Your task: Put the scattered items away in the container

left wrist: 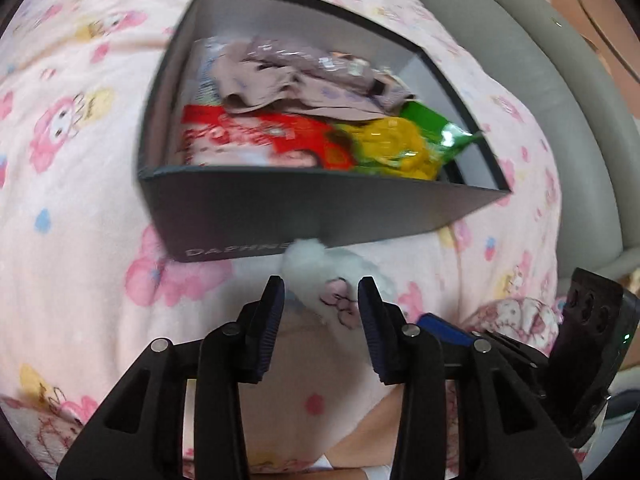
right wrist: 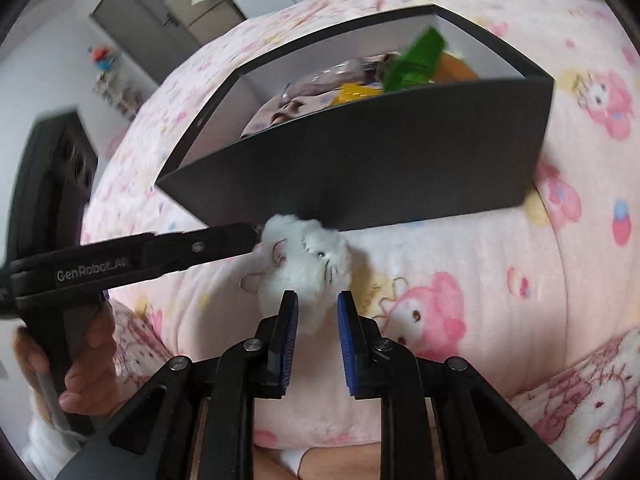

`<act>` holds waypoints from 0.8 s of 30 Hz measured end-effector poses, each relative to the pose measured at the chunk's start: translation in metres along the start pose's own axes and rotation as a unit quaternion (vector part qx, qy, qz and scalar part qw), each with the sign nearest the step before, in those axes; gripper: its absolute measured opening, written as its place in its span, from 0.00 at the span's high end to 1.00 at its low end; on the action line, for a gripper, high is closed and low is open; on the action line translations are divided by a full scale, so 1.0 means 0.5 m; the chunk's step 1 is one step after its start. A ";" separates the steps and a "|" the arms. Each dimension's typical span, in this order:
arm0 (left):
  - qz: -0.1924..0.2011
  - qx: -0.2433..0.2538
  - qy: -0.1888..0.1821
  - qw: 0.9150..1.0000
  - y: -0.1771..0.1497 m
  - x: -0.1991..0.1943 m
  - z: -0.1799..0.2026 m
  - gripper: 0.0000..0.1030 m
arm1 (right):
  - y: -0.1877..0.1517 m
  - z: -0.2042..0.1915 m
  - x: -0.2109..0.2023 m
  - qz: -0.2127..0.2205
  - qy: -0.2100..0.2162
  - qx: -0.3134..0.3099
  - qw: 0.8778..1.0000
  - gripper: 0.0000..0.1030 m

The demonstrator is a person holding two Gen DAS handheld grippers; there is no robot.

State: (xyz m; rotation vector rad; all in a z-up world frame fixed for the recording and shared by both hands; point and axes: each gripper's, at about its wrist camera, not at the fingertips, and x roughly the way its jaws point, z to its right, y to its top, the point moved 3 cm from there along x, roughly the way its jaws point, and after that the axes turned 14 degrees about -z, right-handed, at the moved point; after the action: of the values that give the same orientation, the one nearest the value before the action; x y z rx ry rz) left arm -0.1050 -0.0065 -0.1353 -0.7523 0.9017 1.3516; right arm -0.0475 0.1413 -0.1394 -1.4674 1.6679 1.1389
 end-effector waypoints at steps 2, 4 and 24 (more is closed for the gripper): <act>-0.015 -0.012 -0.010 1.000 -0.002 0.015 -0.014 0.63 | 0.004 0.010 0.004 -0.003 0.015 0.006 1.000 0.83; -0.025 -0.023 -0.015 0.999 -0.006 0.025 -0.021 0.63 | 0.009 0.014 0.009 -0.006 0.026 0.011 1.000 0.83; -0.003 -0.052 -0.055 0.997 0.012 0.032 -0.027 0.48 | -0.007 0.036 0.057 -0.035 0.034 -0.007 0.999 0.70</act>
State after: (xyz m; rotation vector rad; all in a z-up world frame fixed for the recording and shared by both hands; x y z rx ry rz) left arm -0.1125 -0.0102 -0.1556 -0.7528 0.7459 1.4290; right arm -0.0506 0.1454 -0.1730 -1.5757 1.6439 1.0752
